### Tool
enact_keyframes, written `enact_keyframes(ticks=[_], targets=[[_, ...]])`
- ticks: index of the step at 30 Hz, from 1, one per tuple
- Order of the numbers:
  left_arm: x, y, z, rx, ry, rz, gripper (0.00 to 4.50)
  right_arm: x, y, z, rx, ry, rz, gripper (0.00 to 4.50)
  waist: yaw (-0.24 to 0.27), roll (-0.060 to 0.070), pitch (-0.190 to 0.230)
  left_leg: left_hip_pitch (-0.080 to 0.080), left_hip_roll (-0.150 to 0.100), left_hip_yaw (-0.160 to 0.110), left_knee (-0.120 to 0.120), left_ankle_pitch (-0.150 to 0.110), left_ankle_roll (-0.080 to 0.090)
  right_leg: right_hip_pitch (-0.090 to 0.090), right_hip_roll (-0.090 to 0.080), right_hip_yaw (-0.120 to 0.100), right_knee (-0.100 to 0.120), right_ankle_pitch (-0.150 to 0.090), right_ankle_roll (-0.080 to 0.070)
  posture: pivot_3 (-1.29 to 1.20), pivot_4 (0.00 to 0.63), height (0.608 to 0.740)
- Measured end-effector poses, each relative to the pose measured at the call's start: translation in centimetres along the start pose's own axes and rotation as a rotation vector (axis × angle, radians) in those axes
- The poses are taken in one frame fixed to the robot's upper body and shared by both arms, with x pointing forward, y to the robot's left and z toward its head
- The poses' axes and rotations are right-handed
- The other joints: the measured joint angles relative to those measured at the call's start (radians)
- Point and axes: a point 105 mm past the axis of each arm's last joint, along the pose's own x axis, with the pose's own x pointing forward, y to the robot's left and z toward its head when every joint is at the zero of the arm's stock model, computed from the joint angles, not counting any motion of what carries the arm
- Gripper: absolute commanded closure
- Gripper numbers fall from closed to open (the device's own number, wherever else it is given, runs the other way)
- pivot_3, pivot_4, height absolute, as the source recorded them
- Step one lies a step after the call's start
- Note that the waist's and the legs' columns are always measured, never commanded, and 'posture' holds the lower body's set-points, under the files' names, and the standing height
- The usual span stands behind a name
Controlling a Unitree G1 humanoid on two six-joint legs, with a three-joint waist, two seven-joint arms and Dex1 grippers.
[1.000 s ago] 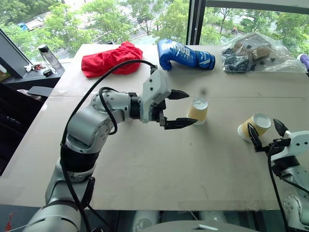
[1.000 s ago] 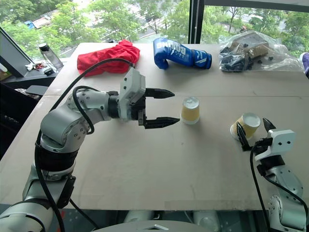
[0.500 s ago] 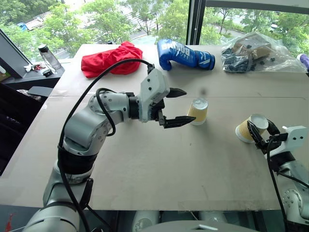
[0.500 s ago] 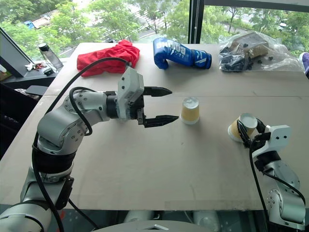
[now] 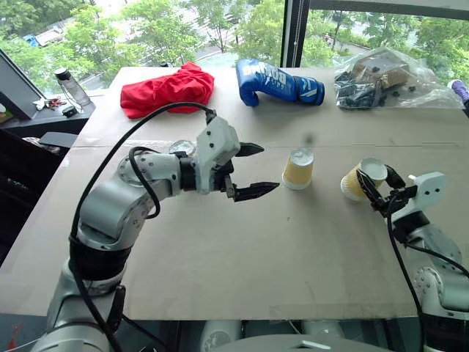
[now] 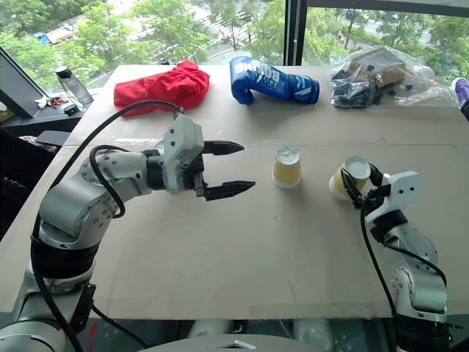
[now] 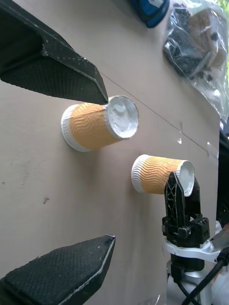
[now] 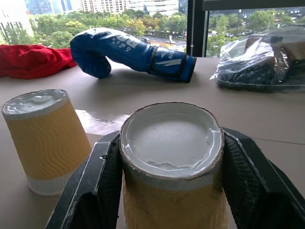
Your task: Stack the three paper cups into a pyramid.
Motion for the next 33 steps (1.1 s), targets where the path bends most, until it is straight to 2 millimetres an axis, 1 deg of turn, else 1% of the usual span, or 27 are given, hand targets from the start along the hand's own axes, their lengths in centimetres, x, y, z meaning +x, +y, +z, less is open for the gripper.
enact_keyframes(ticks=[2,5,10,15,17,18,19,20,22,25,28,30,31,33], targets=[[-0.6,0.2,-0.3,-0.004,0.013,0.034,0.0,1.2,1.1,-0.5,0.016,0.005,0.041,2.38,0.002,-0.001,0.001,0.0,0.0,0.0,0.0,0.0,0.0,0.0,0.0,0.0,0.0,0.0,0.0,0.0,0.15,0.74],[-0.8,0.2,-0.6,-0.007,0.022,0.05,0.0,2.0,1.7,-0.9,0.017,0.018,0.058,2.38,0.006,-0.002,0.002,-0.001,0.0,-0.001,0.0,0.0,0.0,0.0,-0.001,0.001,-0.001,0.0,0.0,0.0,0.15,0.74],[-0.8,-0.2,-0.2,0.005,0.013,0.053,0.0,2.7,2.0,-1.5,0.017,0.042,0.074,2.38,0.002,-0.003,0.002,-0.001,0.0,-0.001,0.0,0.001,-0.002,0.0,0.0,0.001,0.0,0.0,0.0,0.0,0.15,0.74],[-1.0,-0.2,-0.2,0.001,0.014,0.073,0.0,2.9,2.3,-1.5,0.025,0.056,0.089,2.38,0.0,-0.003,0.002,-0.001,0.0,-0.001,0.0,0.001,-0.001,0.0,0.0,0.001,0.0,0.0,0.0,0.0,0.15,0.74],[-1.2,-0.1,-0.1,0.001,0.014,0.084,0.0,3.0,2.5,-1.5,0.026,0.058,0.094,1.34,0.0,-0.003,0.002,-0.001,0.0,-0.001,0.0,0.001,-0.001,0.0,0.0,0.001,0.0,0.0,0.0,0.0,0.15,0.74],[-1.2,-0.1,-0.1,0.002,0.013,0.09,0.0,3.0,2.5,-1.6,0.029,0.058,0.094,1.03,0.0,-0.003,0.002,-0.001,0.0,-0.001,0.0,0.001,-0.001,0.0,0.0,0.001,0.0,0.0,0.0,0.0,0.15,0.74],[-1.2,-0.1,-0.1,0.001,0.011,0.091,0.0,3.1,2.6,-1.6,0.033,0.06,0.095,0.41,0.0,-0.003,0.003,-0.001,0.0,-0.001,0.0,0.001,-0.001,0.0,0.0,0.001,0.0,0.0,0.0,0.0,0.15,0.74],[-1.2,-0.1,-0.1,0.002,0.01,0.093,0.0,3.1,2.9,-1.7,0.041,0.058,0.098,0.05,0.0,-0.003,0.003,-0.001,0.0,-0.001,0.0,0.001,-0.001,0.0,0.0,0.001,0.0,0.0,0.0,0.0,0.15,0.74],[-1.2,-0.1,0.2,0.006,-0.006,0.114,0.0,3.2,3.1,-1.6,0.048,0.048,0.108,0.05,0.001,-0.003,0.003,-0.001,0.0,-0.001,0.0,0.001,-0.001,0.0,0.0,0.001,0.0,0.0,0.0,0.0,0.15,0.74],[-1.3,0.0,0.3,-0.001,-0.03,0.161,0.0,3.2,3.0,-1.1,0.046,0.025,0.121,0.05,0.001,-0.004,0.004,-0.001,0.0,-0.001,0.0,0.001,-0.001,0.0,0.0,0.001,0.0,0.0,0.0,0.0,0.15,0.74],[-2.0,0.4,0.2,-0.016,-0.065,0.254,0.0,2.7,2.4,0.1,0.053,-0.017,0.157,0.05,0.001,-0.004,0.004,-0.001,0.0,-0.001,0.0,0.001,-0.001,0.0,0.0,0.001,0.0,0.0,0.0,0.0,0.15,0.74],[-2.3,0.5,0.2,-0.027,-0.091,0.299,0.0,2.4,2.0,0.5,0.049,-0.026,0.17,0.05,0.001,-0.004,0.004,-0.001,0.001,-0.001,0.0,0.0,-0.001,0.0,0.0,0.001,0.0,0.0,0.0,0.0,0.15,0.74],[-2.6,0.8,0.1,-0.049,-0.151,0.391,0.0,1.9,2.0,0.8,0.051,-0.033,0.208,0.05,0.002,-0.004,0.004,-0.001,0.001,-0.001,-0.001,0.0,0.0,0.0,-0.001,0.002,-0.001,0.0,0.0,0.0,0.15,0.74],[-3.1,1.1,-0.9,-0.098,-0.2,0.522,0.0,1.3,1.8,1.4,0.045,-0.048,0.248,0.05,0.001,-0.005,0.005,-0.001,0.001,0.0,-0.001,0.0,0.0,0.0,-0.001,0.002,-0.001,0.0,0.0,0.0,0.15,0.74]])
